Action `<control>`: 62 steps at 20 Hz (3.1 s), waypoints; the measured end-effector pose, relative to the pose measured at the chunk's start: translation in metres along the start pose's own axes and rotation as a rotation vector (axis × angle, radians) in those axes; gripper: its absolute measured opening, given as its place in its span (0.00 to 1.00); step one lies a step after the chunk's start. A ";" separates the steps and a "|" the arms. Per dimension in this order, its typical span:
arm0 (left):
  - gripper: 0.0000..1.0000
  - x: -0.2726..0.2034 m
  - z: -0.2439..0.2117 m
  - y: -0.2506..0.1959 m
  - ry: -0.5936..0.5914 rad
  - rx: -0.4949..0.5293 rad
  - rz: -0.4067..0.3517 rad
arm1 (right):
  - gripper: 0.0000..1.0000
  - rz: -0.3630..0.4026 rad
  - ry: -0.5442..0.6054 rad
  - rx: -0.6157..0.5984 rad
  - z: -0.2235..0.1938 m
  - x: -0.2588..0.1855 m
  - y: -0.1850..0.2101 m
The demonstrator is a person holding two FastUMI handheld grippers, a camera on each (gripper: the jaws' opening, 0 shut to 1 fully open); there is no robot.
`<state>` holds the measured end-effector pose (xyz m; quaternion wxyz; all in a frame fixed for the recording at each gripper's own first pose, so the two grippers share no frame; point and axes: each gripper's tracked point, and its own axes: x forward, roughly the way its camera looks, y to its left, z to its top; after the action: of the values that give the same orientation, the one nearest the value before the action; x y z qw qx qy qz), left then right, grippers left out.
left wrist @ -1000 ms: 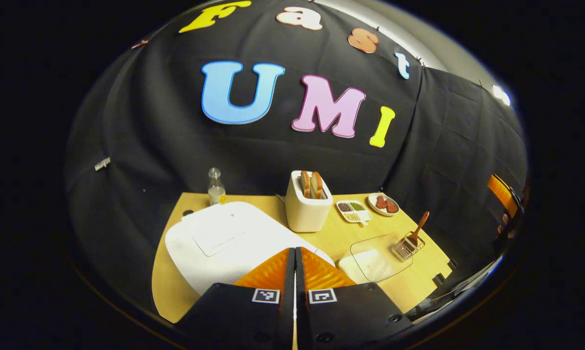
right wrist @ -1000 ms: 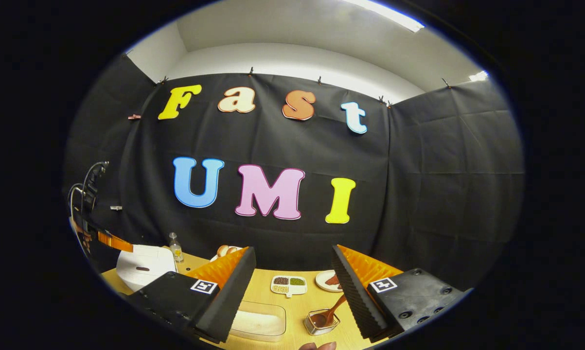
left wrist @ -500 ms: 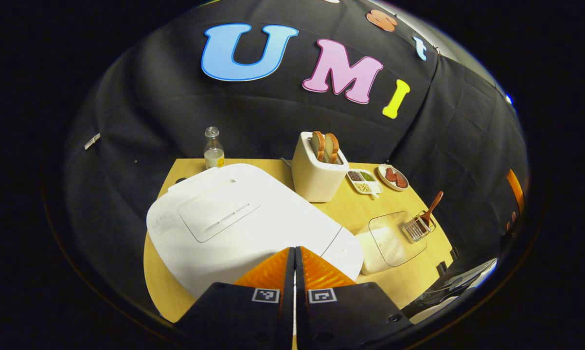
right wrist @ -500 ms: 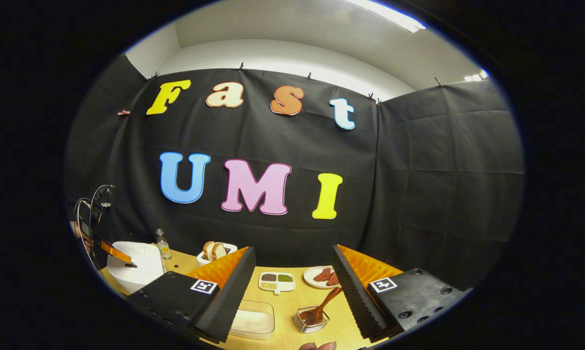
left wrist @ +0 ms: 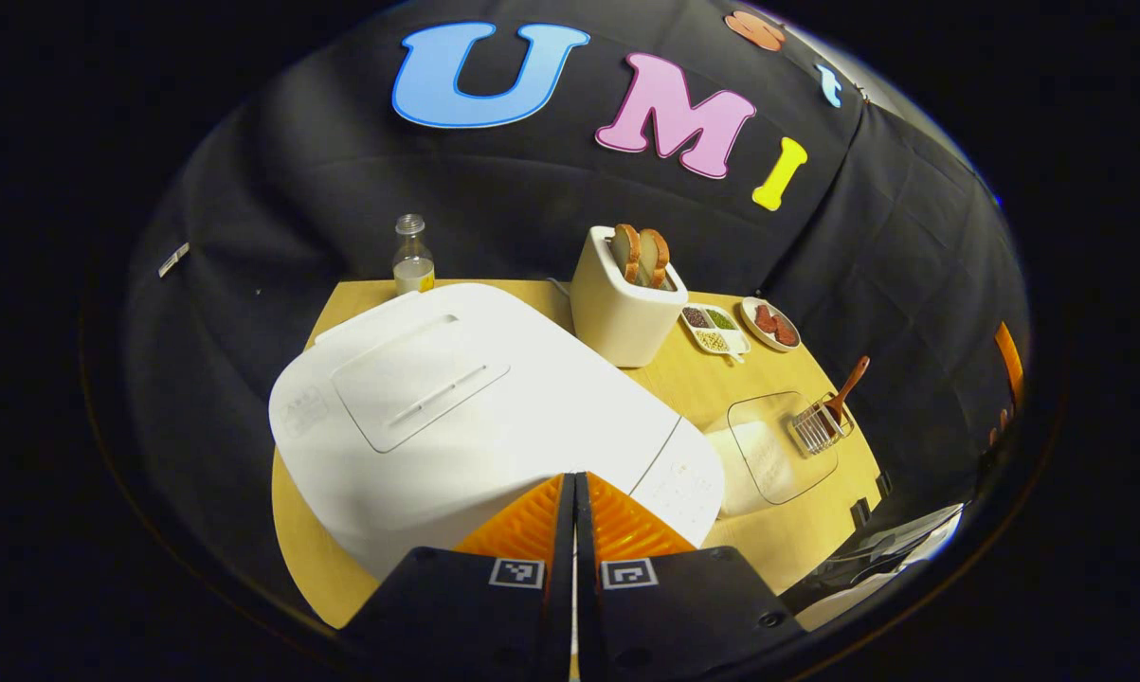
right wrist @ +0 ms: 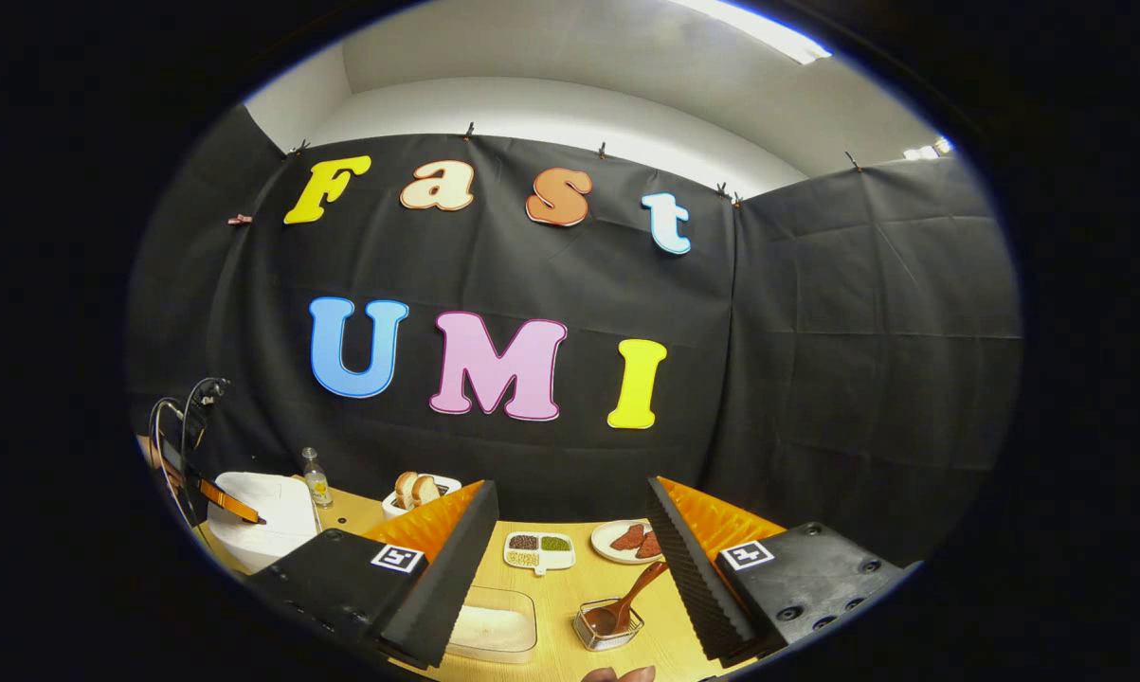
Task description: Close the left gripper, press the button to open the rice cooker; take a wooden spoon from the chopstick holder with the right hand, scoop a spoonful of rice and pour it into the rice cooker, then put the wooden spoon back into the chopstick holder.
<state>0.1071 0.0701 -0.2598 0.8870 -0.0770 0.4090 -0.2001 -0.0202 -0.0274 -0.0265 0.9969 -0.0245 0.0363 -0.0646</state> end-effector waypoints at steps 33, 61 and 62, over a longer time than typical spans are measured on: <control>0.98 -0.206 0.124 -0.103 -0.956 0.108 0.444 | 0.98 0.127 0.036 0.023 -0.037 0.012 -0.043; 0.98 -0.135 0.071 -0.180 -0.769 0.059 0.590 | 0.25 0.273 0.632 0.412 -0.344 0.148 -0.084; 0.98 -0.136 0.069 -0.178 -0.767 0.057 0.598 | 0.21 0.271 0.629 0.423 -0.343 0.148 -0.084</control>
<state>0.0281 -0.0364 -0.0666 0.9941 0.0002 0.0513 0.0952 0.0894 -0.1451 -0.3739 0.9197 0.2072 0.3285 0.0569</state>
